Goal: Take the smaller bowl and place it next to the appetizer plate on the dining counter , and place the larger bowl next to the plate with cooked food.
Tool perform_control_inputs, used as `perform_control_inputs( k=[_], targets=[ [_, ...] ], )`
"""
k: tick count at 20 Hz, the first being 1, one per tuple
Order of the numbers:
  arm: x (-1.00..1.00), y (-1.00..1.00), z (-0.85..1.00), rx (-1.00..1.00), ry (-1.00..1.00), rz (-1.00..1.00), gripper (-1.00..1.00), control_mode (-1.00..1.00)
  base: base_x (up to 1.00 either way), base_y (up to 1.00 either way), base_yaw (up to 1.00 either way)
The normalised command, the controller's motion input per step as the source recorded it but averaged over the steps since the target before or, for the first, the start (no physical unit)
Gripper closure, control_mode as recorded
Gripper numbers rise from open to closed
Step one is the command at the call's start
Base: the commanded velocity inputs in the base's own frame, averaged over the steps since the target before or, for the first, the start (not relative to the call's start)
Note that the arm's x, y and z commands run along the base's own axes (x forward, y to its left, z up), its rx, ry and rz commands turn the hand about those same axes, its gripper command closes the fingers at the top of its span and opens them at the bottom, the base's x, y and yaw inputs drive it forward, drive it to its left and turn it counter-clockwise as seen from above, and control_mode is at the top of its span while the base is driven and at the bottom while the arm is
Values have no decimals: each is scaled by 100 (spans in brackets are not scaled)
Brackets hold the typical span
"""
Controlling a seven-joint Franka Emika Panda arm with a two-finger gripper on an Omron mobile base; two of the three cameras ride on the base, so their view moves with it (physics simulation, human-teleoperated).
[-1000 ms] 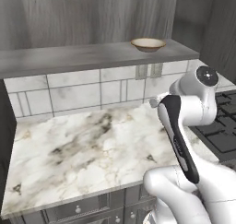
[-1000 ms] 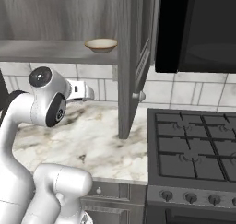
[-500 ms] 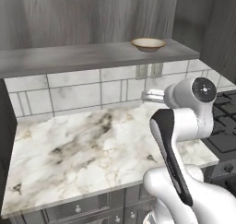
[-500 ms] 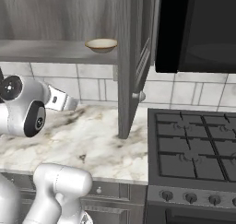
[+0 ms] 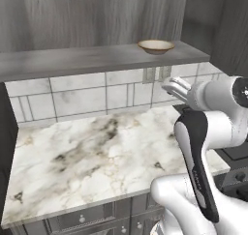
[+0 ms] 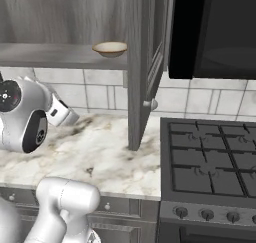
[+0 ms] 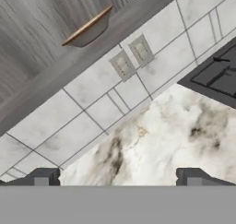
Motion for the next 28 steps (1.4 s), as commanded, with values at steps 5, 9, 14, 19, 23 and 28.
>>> perform_control_inputs(
  k=[5, 9, 14, 19, 23, 28],
  targets=[
    [5, -22, 44, 9, 4, -4, -100, -100, 0, 0, 0],
    [37, -1, 24, 0, 13, -3, -100, -100, 0, 0, 0],
    [39, 0, 13, -1, 10, -5, -100, -100, 0, 0, 0],
    [38, -10, 0, 0, 9, -2, -100, -100, 0, 0, 0],
    [36, -9, -1, 0, 0, 0, -100, -100, 0, 0, 0],
    [38, -6, -21, -6, -2, -1, -100, -100, 0, 0, 0]
  ],
)
